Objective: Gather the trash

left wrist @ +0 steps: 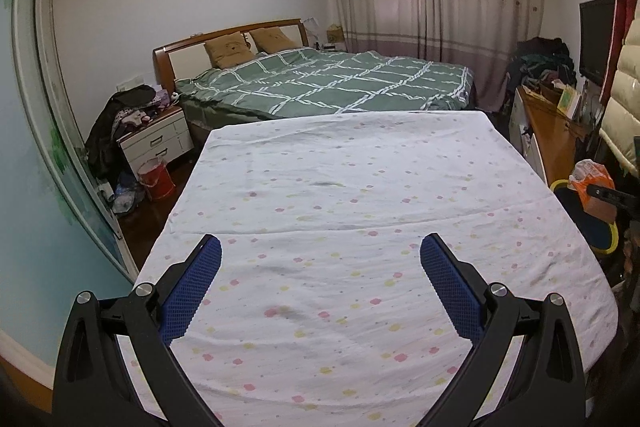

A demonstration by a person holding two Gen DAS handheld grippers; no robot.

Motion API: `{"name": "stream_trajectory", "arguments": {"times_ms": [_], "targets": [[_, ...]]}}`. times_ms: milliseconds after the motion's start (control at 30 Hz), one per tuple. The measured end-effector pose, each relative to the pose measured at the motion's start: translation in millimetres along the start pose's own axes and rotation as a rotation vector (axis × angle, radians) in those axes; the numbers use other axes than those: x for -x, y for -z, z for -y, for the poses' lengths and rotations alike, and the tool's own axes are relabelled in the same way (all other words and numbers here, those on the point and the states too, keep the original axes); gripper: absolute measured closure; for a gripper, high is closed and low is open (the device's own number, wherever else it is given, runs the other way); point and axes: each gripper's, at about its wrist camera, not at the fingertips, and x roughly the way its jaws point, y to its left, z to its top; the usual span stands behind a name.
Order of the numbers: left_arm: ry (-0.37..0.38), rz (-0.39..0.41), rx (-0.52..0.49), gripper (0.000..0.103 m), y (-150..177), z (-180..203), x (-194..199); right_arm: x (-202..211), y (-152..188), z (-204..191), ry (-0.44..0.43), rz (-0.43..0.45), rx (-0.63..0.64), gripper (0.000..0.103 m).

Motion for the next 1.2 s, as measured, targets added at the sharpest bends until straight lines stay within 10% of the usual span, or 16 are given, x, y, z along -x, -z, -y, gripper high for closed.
{"name": "stream_trajectory", "arguments": {"times_ms": [467, 1200], "targets": [[0.018, -0.024, -0.017, 0.005, -7, 12, -11, -49, -15, 45, 0.049, -0.073, -0.065, 0.024], [0.02, 0.042, 0.121, 0.005, 12, -39, 51, 189, 48, -80, -0.086, 0.217, 0.178, 0.007]]}}
